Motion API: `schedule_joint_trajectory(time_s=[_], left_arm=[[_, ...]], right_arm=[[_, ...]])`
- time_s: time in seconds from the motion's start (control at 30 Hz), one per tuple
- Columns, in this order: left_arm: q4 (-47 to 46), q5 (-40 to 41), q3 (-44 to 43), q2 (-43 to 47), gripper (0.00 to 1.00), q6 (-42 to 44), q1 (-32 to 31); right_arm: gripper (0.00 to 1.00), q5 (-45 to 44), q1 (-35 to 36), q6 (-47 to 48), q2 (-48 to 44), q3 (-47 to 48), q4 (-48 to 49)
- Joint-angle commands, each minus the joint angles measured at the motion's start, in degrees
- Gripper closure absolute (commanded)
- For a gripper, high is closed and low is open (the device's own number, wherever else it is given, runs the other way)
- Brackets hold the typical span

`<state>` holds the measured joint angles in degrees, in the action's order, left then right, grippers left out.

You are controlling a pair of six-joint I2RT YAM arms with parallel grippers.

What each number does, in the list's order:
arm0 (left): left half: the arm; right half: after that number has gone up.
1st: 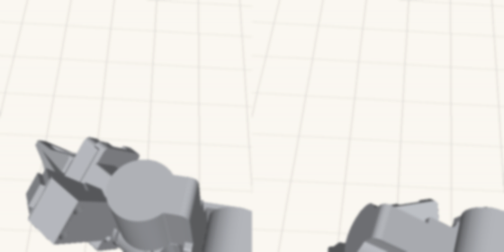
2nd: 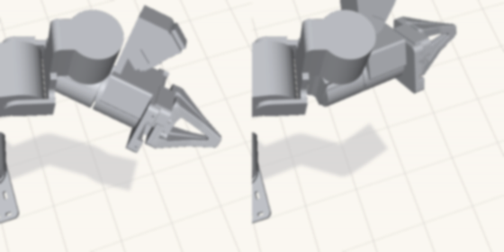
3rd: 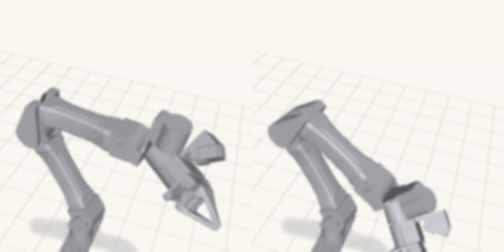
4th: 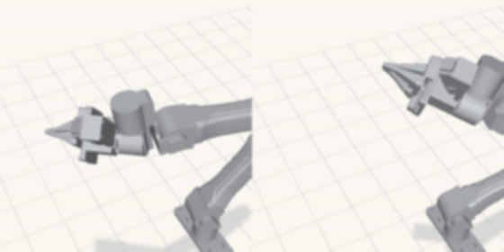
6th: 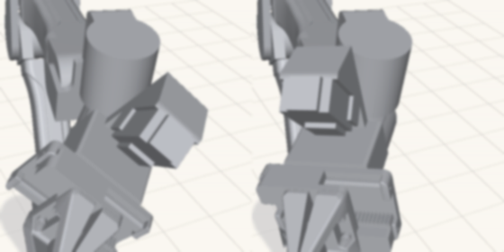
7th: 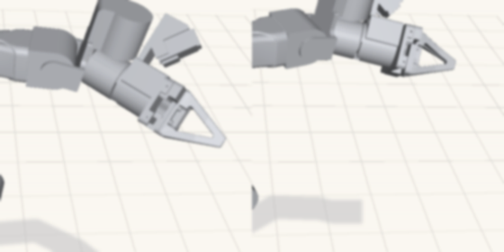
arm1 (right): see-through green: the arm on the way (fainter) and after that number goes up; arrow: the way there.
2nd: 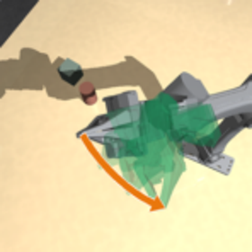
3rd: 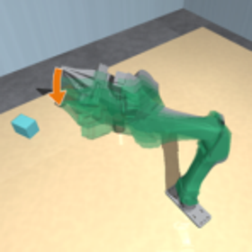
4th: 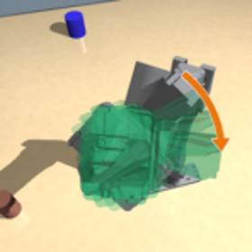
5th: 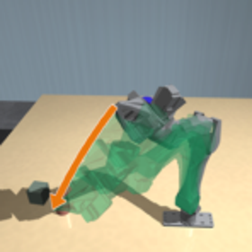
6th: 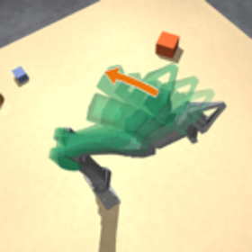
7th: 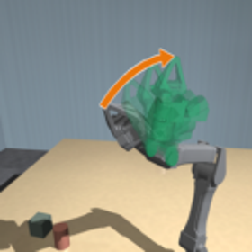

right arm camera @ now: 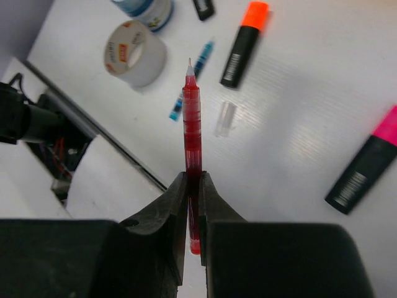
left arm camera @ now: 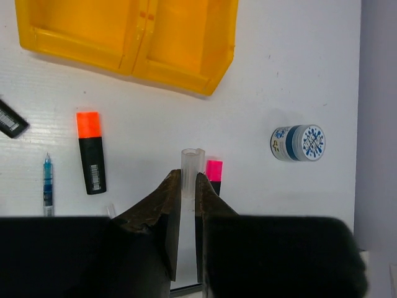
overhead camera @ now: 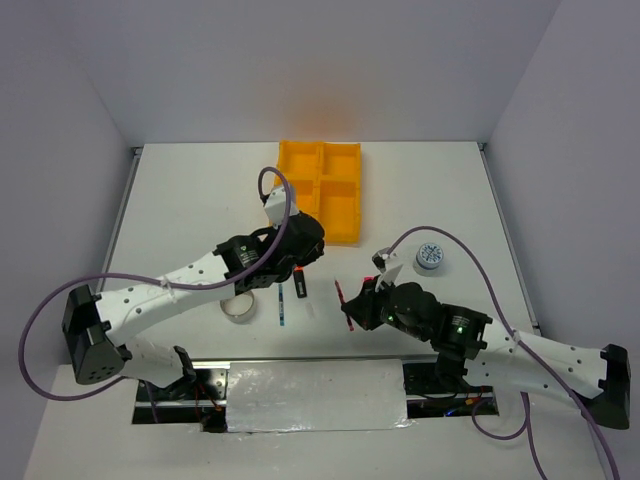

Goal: Sort the stationery into containers
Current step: Close the pen cap on the pen.

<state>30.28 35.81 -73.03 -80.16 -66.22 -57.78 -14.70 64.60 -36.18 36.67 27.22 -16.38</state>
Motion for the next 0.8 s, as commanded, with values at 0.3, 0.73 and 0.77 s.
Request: schedule_joint_trajectory(time_s=[0.3, 0.73, 0.77], left_arm=[[-12.79, -2.58, 6.33, 6.42, 0.96, 5.04, -1.46], [-15.43, -4.26, 7.21, 6.77, 0.96, 5.57, -2.16], [-15.52, -4.17, 7.20, 6.77, 0.96, 5.75, -2.16]], right_arm=[[1.00, 3.45, 0.44, 3.84, 0.25, -4.46, 19.90], [1.00, -2.79, 0.53, 3.93, 4.73, -0.51, 19.02], [1.00, -3.05, 0.53, 3.67, 4.82, -0.50, 19.11]])
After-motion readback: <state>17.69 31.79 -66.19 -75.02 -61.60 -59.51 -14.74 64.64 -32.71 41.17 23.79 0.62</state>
